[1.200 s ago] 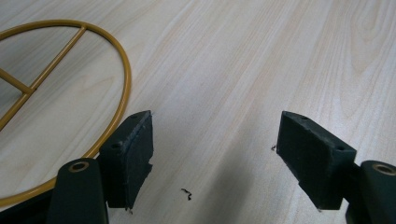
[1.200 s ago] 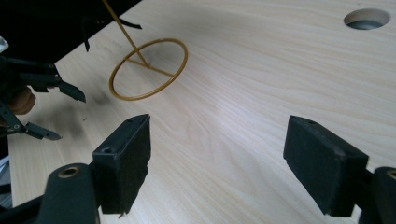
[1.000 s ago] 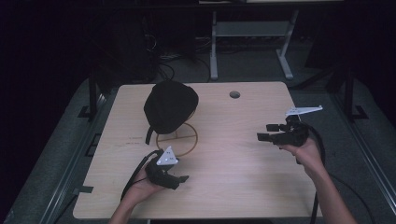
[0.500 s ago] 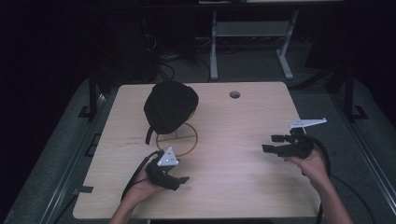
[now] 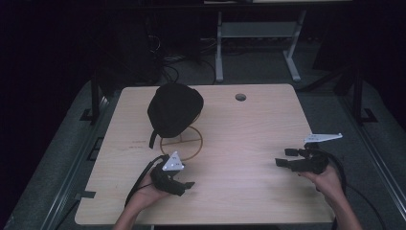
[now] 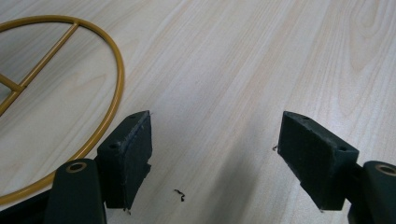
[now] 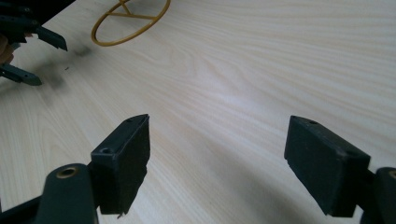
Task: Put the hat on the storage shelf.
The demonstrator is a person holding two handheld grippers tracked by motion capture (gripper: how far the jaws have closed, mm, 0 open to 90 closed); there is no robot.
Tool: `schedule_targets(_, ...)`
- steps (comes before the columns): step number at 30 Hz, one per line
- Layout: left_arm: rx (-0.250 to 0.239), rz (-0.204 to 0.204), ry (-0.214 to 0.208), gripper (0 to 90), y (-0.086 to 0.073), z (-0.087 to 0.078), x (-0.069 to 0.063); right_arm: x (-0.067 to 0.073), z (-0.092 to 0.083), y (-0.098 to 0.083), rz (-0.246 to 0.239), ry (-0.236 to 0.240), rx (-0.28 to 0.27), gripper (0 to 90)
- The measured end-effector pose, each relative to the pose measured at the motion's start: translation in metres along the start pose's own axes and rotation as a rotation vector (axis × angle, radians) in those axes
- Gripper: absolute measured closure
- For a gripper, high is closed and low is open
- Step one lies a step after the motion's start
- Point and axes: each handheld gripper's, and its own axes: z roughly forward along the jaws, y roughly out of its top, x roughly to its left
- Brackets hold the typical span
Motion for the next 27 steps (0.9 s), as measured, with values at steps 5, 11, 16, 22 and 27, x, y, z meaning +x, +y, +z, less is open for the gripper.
schedule_targets(5, -0.003, -0.004, -0.003, 26.1, 0.000, 0.000, 0.000, 0.000, -0.003, -0.009, 0.001, -0.003, -0.008, 22.0)
schedule_targets(11, -0.002, -0.006, -0.004, 26.1, 0.000, 0.000, 0.000, 0.003, -0.009, -0.018, 0.002, -0.015, -0.021, 21.3)
schedule_targets(16, -0.005, -0.005, -0.011, 26.0, 0.000, 0.001, -0.001, 0.006, -0.011, -0.028, 0.013, -0.013, -0.030, 21.0)
schedule_targets(22, -0.004, -0.006, -0.009, 26.0, -0.001, 0.002, -0.001, 0.015, -0.011, -0.044, 0.013, -0.017, -0.033, 20.1)
schedule_targets(27, -0.007, -0.017, -0.013, 26.0, -0.002, 0.002, 0.000, 0.027, -0.009, -0.053, -0.010, -0.032, -0.050, 19.2)
